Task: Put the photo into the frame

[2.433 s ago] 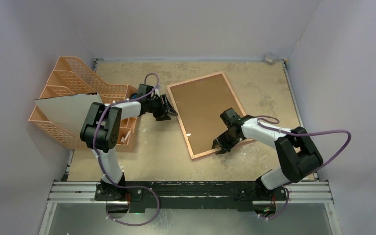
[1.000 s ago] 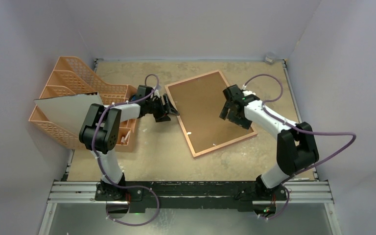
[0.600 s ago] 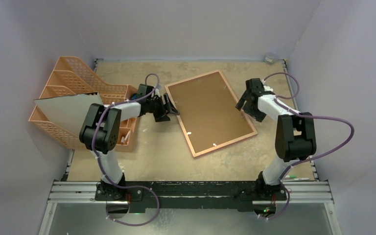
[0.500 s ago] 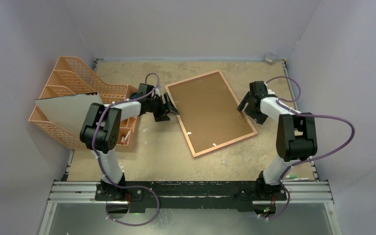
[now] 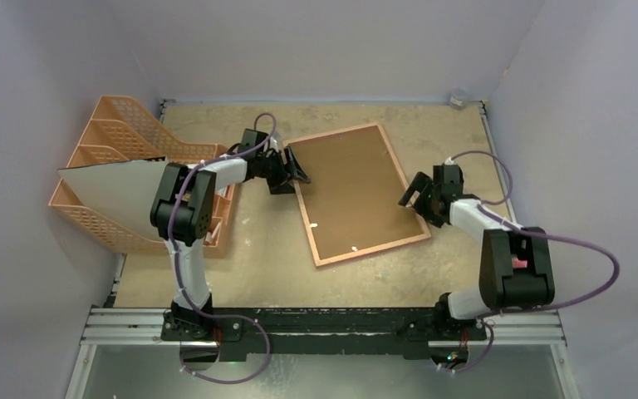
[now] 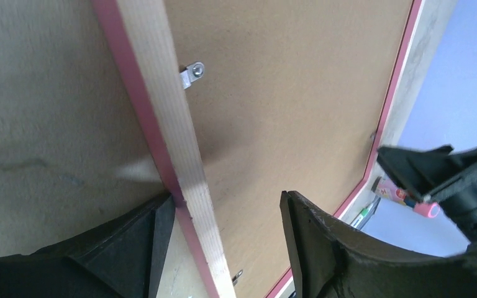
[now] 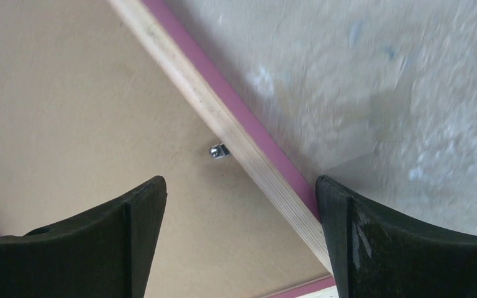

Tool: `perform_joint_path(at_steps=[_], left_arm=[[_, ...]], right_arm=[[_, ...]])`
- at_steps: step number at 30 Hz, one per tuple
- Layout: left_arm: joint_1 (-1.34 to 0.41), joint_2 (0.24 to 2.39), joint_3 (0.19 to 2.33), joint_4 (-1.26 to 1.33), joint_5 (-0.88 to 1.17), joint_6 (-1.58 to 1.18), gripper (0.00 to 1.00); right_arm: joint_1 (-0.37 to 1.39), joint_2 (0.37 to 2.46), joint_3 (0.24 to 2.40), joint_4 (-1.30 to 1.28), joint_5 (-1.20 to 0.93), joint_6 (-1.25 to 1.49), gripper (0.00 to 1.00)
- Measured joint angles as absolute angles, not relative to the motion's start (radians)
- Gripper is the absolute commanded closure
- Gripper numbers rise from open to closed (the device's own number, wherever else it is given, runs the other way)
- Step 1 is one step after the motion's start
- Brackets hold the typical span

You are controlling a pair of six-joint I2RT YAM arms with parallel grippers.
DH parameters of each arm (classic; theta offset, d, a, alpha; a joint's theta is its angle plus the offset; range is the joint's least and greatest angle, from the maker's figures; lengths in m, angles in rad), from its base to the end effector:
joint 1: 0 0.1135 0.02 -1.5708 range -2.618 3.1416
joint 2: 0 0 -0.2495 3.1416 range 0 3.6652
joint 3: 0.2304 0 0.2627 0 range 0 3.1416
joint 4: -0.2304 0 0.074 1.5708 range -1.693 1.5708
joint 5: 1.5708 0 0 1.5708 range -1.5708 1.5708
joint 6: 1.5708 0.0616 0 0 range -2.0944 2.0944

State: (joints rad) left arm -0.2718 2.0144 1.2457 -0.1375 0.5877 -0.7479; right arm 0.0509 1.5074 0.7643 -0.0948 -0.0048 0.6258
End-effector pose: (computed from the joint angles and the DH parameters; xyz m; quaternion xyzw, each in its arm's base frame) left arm 0.4049 -0.1483 0.1056 -0.1215 0.9015 -0.3914 0.1389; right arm 0.3234 0.0168 0.1329 0.2639 0.8955 0.1210 0.3372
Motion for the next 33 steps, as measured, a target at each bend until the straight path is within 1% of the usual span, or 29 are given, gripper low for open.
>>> perform_joint_path(at_steps=[6,10,17,22,26,30,33], left_arm=[[-0.278,2.056,1.321,-0.142,0.540,-0.741,0.35],[-0.277,2.080,1.364,-0.130,0.498,-0.725,0.35],[-0.275,2.157,1.465,-0.068,0.452,-0.674,0.36],[-0.275,2.235,1.559,-0.019,0.466,-0.642,0.36],[-0.284,2.300,1.633,0.016,0.525,-0.632,0.36],[-0.310,2.329,1.675,0.020,0.542,-0.613,0.35],[-0.315,2.336,1.700,-0.002,0.524,-0.596,0.35]], right_arm=[[0.082,1.317,0.588,-0.069,-0.099,0.646,0.10],[0.179,1.214,0.508,-0.072,-0.133,0.667,0.09],[0.297,1.171,0.430,0.025,-0.273,0.709,0.07],[0.412,1.214,0.405,0.132,-0.393,0.753,0.06],[0.535,1.326,0.436,0.217,-0.488,0.797,0.06],[0.600,1.449,0.522,0.214,-0.541,0.822,0.06],[0.616,1.480,0.559,0.189,-0.547,0.826,0.05]])
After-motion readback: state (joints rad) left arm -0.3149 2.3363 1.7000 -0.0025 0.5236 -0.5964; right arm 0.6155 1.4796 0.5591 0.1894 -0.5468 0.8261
